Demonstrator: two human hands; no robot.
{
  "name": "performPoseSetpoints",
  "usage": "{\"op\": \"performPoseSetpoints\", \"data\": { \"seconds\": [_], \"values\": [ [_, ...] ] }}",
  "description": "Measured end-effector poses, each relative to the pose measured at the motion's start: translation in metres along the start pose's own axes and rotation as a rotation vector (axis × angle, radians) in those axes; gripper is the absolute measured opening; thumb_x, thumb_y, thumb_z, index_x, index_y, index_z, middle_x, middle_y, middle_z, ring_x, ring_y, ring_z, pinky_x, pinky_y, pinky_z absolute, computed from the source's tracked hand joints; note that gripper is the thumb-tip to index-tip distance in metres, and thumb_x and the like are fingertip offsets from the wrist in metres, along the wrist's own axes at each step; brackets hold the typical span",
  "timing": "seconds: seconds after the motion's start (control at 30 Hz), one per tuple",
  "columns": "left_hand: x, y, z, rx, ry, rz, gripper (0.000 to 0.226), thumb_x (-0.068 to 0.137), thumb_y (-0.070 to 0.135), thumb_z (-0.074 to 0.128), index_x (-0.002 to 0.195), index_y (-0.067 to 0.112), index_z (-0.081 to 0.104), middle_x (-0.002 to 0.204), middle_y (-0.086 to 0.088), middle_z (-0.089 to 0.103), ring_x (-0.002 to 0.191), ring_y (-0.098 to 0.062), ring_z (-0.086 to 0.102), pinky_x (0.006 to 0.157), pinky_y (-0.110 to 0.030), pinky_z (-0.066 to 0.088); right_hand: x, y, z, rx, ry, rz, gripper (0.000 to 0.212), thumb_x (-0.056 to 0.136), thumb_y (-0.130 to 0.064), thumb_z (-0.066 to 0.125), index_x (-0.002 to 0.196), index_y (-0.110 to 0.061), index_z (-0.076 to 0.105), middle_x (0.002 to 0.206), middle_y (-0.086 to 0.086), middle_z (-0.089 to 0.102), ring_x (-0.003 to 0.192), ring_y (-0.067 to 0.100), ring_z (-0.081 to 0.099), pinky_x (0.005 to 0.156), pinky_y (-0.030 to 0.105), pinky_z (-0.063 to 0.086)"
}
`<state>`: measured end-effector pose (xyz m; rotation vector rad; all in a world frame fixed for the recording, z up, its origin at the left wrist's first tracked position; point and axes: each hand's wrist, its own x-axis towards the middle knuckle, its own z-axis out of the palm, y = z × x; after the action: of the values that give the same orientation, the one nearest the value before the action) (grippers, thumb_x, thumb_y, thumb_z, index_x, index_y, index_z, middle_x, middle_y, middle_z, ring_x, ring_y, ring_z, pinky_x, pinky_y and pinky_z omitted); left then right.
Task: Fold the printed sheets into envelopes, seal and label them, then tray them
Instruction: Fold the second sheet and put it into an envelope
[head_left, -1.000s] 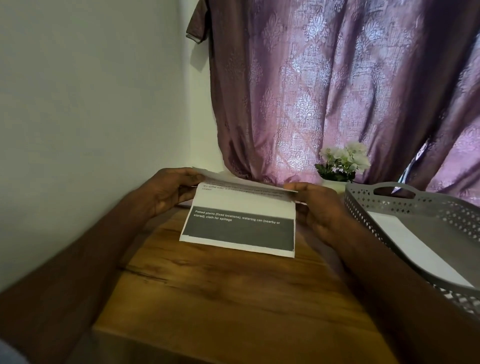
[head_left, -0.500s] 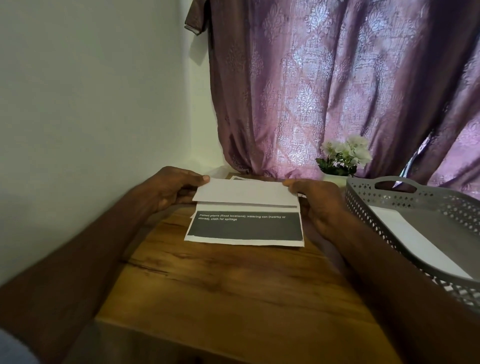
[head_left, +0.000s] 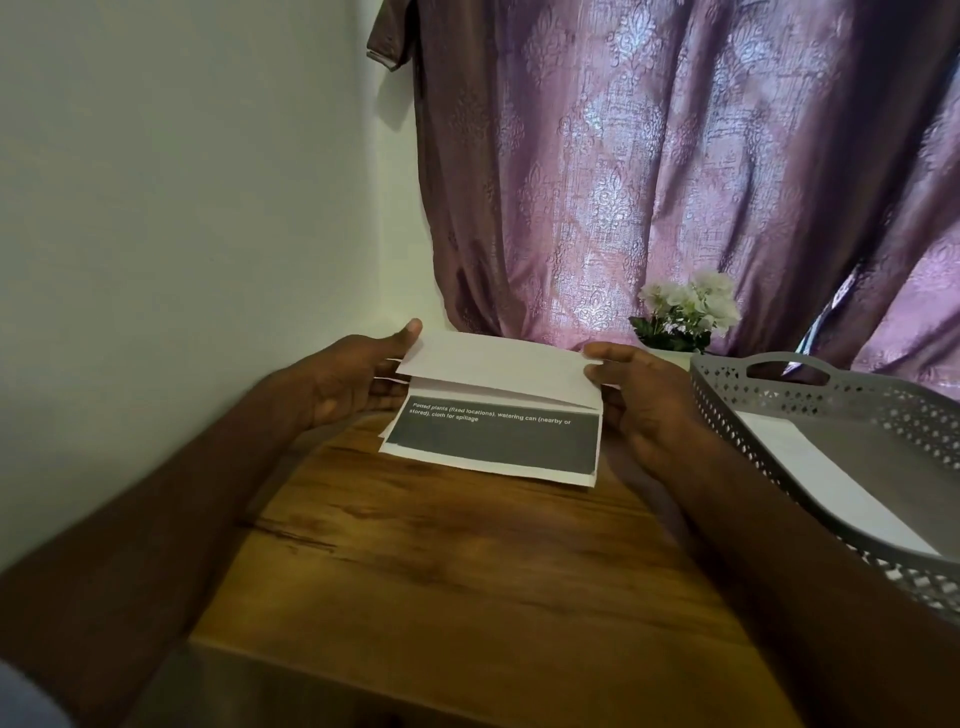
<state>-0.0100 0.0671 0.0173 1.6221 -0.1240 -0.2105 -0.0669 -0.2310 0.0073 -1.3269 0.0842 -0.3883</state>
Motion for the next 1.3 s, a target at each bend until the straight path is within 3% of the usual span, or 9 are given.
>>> {"op": "performPoseSetpoints", "data": {
  "seconds": [0.17, 0.23, 0.3, 0.47, 0.6, 0.8, 1.0, 1.1, 1.3],
  "values": [
    [0.000, -0.002, -0.003, -0.022, -0.008, 0.104, 0.054, 0.075, 0.027, 0.082, 0.119, -0.001, 0.069, 0.118, -0.018, 0.075, 0.094, -0.025, 0.075, 0.084, -0.037, 0.063, 0.005, -0.001, -0.002, 0.075, 0.015, 0.016, 0.025, 0.087, 0.006, 0.069, 0.104, -0.013, 0.069, 0.097, 0.013, 0.076, 0.082, 0.025, 0.074, 0.086, 0.044, 0.059],
    [0.003, -0.004, -0.004, -0.082, 0.051, 0.138, 0.053, 0.073, 0.023, 0.085, 0.117, -0.003, 0.070, 0.120, -0.022, 0.073, 0.096, -0.029, 0.074, 0.096, -0.045, 0.060, 0.005, 0.002, -0.001, 0.076, -0.040, 0.073, 0.032, 0.084, -0.007, 0.079, 0.115, -0.008, 0.068, 0.103, 0.013, 0.078, 0.090, 0.029, 0.076, 0.089, 0.047, 0.061],
    [0.002, -0.005, -0.004, -0.126, 0.100, 0.154, 0.059, 0.071, 0.022, 0.086, 0.120, -0.006, 0.068, 0.118, -0.025, 0.072, 0.094, -0.031, 0.073, 0.098, -0.049, 0.057, 0.000, 0.004, 0.002, 0.015, -0.098, 0.120, 0.041, 0.080, -0.014, 0.083, 0.117, -0.004, 0.070, 0.104, 0.014, 0.078, 0.090, 0.031, 0.075, 0.079, 0.043, 0.064],
    [-0.002, -0.001, -0.002, -0.137, 0.087, 0.145, 0.040, 0.074, 0.008, 0.082, 0.111, -0.003, 0.071, 0.105, -0.021, 0.077, 0.080, -0.025, 0.078, 0.071, -0.036, 0.066, -0.003, 0.002, 0.002, -0.008, -0.041, 0.098, 0.023, 0.082, -0.002, 0.079, 0.104, 0.000, 0.072, 0.096, 0.017, 0.077, 0.066, 0.022, 0.074, 0.049, 0.027, 0.057],
    [0.000, 0.000, -0.003, -0.107, 0.179, 0.150, 0.020, 0.083, -0.003, 0.078, 0.102, -0.003, 0.072, 0.091, -0.015, 0.077, 0.070, -0.020, 0.077, 0.056, -0.026, 0.061, 0.004, 0.007, -0.001, -0.026, -0.017, 0.101, 0.021, 0.080, -0.002, 0.081, 0.099, -0.004, 0.073, 0.099, 0.018, 0.077, 0.080, 0.029, 0.075, 0.055, 0.030, 0.059],
    [0.004, -0.002, -0.004, -0.099, 0.170, 0.115, 0.018, 0.085, 0.000, 0.078, 0.102, 0.001, 0.074, 0.093, -0.016, 0.079, 0.076, -0.023, 0.079, 0.064, -0.030, 0.065, 0.009, 0.009, -0.001, -0.036, -0.005, 0.107, 0.030, 0.073, -0.006, 0.085, 0.100, -0.003, 0.074, 0.102, 0.018, 0.077, 0.092, 0.034, 0.075, 0.080, 0.047, 0.063],
    [0.006, -0.001, -0.002, -0.140, 0.125, 0.092, 0.018, 0.086, -0.009, 0.072, 0.099, 0.002, 0.072, 0.095, -0.017, 0.079, 0.078, -0.023, 0.079, 0.077, -0.038, 0.065, 0.005, 0.006, -0.001, -0.027, -0.009, 0.080, 0.023, 0.083, 0.007, 0.074, 0.104, -0.002, 0.073, 0.098, 0.017, 0.078, 0.086, 0.030, 0.076, 0.068, 0.036, 0.063],
    [0.006, -0.001, -0.003, -0.150, 0.083, 0.085, 0.018, 0.087, -0.007, 0.072, 0.102, 0.003, 0.070, 0.099, -0.017, 0.078, 0.087, -0.028, 0.078, 0.072, -0.036, 0.066, 0.003, 0.004, -0.001, -0.034, -0.017, 0.069, 0.027, 0.086, 0.015, 0.064, 0.103, -0.004, 0.072, 0.098, 0.016, 0.078, 0.076, 0.024, 0.076, 0.058, 0.027, 0.059],
    [0.010, -0.001, -0.006, -0.141, 0.130, 0.030, 0.011, 0.098, 0.009, 0.068, 0.105, 0.009, 0.076, 0.120, -0.021, 0.069, 0.109, -0.036, 0.072, 0.080, -0.045, 0.064, -0.006, -0.002, 0.003, -0.011, -0.003, 0.121, 0.010, 0.086, -0.002, 0.073, 0.092, -0.008, 0.078, 0.092, 0.013, 0.077, 0.072, 0.020, 0.074, 0.051, 0.024, 0.055]
  ]
}}
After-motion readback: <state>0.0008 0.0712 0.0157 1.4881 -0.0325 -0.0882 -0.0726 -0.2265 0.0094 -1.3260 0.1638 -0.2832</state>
